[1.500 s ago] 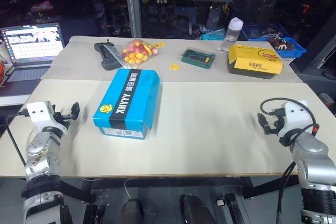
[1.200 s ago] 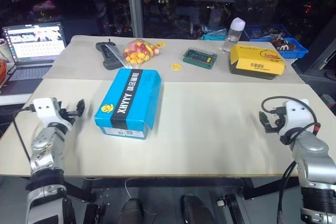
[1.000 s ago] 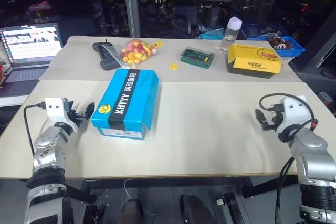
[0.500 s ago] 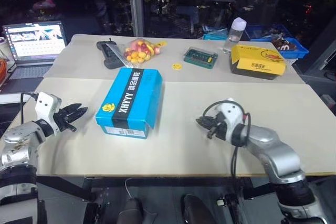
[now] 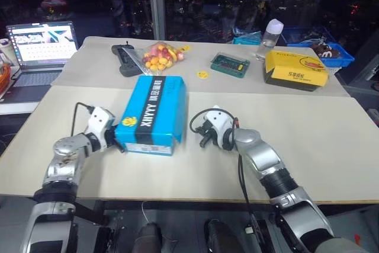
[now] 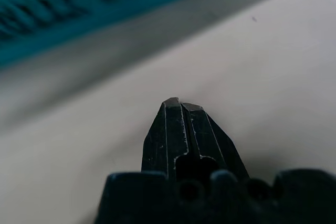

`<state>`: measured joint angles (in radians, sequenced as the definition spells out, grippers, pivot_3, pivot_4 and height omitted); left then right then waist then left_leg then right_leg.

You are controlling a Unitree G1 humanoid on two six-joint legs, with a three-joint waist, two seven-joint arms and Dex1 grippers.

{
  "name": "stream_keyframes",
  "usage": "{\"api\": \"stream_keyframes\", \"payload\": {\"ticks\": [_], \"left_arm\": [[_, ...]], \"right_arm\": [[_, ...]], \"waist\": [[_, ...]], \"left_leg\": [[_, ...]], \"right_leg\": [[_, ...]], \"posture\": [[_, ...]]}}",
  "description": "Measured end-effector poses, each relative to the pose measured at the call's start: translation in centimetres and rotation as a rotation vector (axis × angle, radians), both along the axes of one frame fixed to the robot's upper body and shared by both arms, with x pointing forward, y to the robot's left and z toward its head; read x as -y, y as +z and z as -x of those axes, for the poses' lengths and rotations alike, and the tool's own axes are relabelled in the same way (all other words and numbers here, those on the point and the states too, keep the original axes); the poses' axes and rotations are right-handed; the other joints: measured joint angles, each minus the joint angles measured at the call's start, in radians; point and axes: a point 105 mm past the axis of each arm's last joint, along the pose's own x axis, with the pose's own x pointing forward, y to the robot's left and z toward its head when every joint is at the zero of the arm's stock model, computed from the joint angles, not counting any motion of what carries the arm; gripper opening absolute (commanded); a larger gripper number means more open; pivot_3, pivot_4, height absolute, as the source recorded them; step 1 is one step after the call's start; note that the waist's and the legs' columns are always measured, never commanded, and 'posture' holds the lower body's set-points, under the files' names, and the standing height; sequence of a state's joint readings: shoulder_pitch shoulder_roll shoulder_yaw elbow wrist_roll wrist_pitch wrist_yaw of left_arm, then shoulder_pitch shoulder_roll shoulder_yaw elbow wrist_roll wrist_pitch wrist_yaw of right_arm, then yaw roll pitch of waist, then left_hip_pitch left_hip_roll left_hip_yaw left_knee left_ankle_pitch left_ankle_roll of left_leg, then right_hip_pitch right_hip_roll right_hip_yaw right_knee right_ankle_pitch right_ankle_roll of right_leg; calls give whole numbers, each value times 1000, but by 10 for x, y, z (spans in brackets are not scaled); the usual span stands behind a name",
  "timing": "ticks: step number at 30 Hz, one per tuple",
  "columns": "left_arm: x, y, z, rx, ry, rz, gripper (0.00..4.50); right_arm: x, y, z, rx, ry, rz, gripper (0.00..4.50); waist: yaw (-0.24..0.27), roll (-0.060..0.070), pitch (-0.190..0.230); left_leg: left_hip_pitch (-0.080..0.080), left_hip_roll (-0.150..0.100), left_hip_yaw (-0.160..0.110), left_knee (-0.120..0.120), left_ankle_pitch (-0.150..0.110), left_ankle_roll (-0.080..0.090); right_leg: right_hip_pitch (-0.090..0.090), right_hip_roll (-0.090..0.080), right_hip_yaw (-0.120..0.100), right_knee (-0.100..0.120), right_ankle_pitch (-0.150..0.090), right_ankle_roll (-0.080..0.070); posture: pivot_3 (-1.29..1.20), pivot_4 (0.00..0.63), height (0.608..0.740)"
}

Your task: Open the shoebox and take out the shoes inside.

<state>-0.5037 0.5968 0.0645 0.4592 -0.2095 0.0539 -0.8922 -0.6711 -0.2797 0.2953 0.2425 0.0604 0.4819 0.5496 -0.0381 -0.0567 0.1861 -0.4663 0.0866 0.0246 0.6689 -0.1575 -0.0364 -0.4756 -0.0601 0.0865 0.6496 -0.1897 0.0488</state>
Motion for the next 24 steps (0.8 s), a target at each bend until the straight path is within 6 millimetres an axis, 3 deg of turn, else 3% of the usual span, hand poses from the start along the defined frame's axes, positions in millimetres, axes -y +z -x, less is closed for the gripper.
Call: {"api": "stream_keyframes", "payload": {"ticks": [5,11,20,24], "left_arm": [[44,-1,-3,-14,-126,12,7],[68,-3,-2,-26,-218,10,7],[84,-5,4,-26,-288,0,7],[69,-15,21,-35,-260,-23,7]], "right_arm": [[15,3,0,12,-38,-2,0],[48,11,5,24,-141,3,0],[64,12,32,14,-134,50,0],[73,8,39,-11,-131,65,0]], "waist": [[21,0,0],[24,0,0],[24,0,0],[15,0,0]], "left_leg": [[-1,0,0,1,0,0],[-1,0,0,1,0,0],[0,0,0,1,0,1],[0,0,0,1,0,1]], "right_leg": [[0,0,0,0,0,0],[0,0,0,0,0,1],[0,0,0,0,0,1],[0,0,1,0,0,1]], "posture": [[0,150,672],[0,150,672],[0,150,672],[0,150,672]]}}
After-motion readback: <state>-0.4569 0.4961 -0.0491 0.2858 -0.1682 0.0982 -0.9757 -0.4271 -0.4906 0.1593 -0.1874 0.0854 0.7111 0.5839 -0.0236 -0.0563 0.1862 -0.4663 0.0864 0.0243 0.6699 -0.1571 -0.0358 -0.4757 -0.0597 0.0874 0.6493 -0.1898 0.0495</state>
